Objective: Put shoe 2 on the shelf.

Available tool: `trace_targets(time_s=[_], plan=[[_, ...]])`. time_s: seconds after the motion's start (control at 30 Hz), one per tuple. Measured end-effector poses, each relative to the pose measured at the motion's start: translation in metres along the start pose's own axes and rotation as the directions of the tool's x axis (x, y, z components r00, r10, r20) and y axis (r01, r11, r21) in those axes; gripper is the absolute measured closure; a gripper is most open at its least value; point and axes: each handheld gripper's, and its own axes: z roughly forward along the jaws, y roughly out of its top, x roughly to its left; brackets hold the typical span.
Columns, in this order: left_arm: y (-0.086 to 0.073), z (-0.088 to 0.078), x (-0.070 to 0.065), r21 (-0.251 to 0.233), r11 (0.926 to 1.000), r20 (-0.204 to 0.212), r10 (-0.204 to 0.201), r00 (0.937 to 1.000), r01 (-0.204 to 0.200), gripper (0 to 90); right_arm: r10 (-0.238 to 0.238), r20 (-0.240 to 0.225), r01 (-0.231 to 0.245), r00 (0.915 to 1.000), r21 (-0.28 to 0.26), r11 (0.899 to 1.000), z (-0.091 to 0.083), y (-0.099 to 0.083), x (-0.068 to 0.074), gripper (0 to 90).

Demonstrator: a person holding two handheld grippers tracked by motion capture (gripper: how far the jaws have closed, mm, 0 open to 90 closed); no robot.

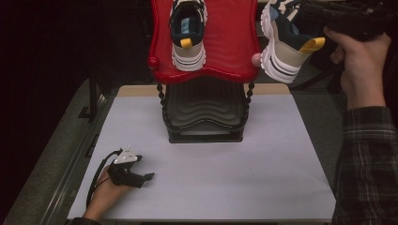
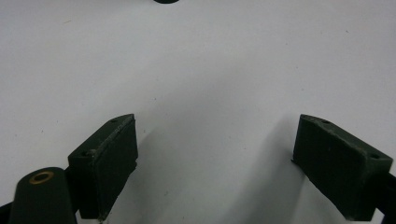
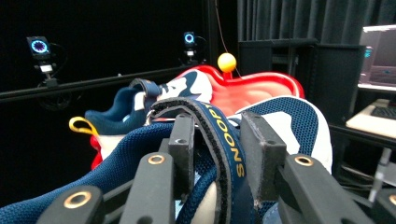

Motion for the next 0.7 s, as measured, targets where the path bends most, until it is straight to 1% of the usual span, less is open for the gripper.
trace_targets(time_s=[0.1,0.17,0.23,0.37,0.53,0.7], plan=[[0.0,0.0,0.0,0.0,1.0,0.0,-0.001,1.0,0.001,13.1,-0.007,-0.015,0.007,0.9999,-0.006,1.0,0.013,0.007,0.002,66.1],[0.0,0.0,0.0,0.0,1.0,0.0,-0.001,1.0,0.001,13.1,-0.013,-0.031,0.012,0.9994,-0.005,1.0,0.025,0.011,0.002,66.1],[0.0,0.0,0.0,0.0,1.0,0.001,-0.001,1.0,0.001,13.1,-0.013,-0.044,0.013,0.9989,0.005,1.0,0.036,0.014,0.002,66.1],[0.0,0.0,0.0,0.002,1.0,0.001,0.0,1.0,0.0,13.1,-0.029,-0.057,0.03,0.9979,0.014,0.999,0.056,0.02,0.005,66.1],[0.0,0.0,0.0,0.002,1.0,-0.001,0.002,1.0,-0.002,13.1,-0.046,-0.061,0.047,0.9971,0.023,0.999,0.08,0.025,0.004,66.1],[0.0,0.0,0.0,0.002,1.0,0.0,0.0,1.0,0.0,13.1,-0.057,-0.058,0.059,0.9967,0.037,0.998,0.103,0.023,0.002,66.1]])
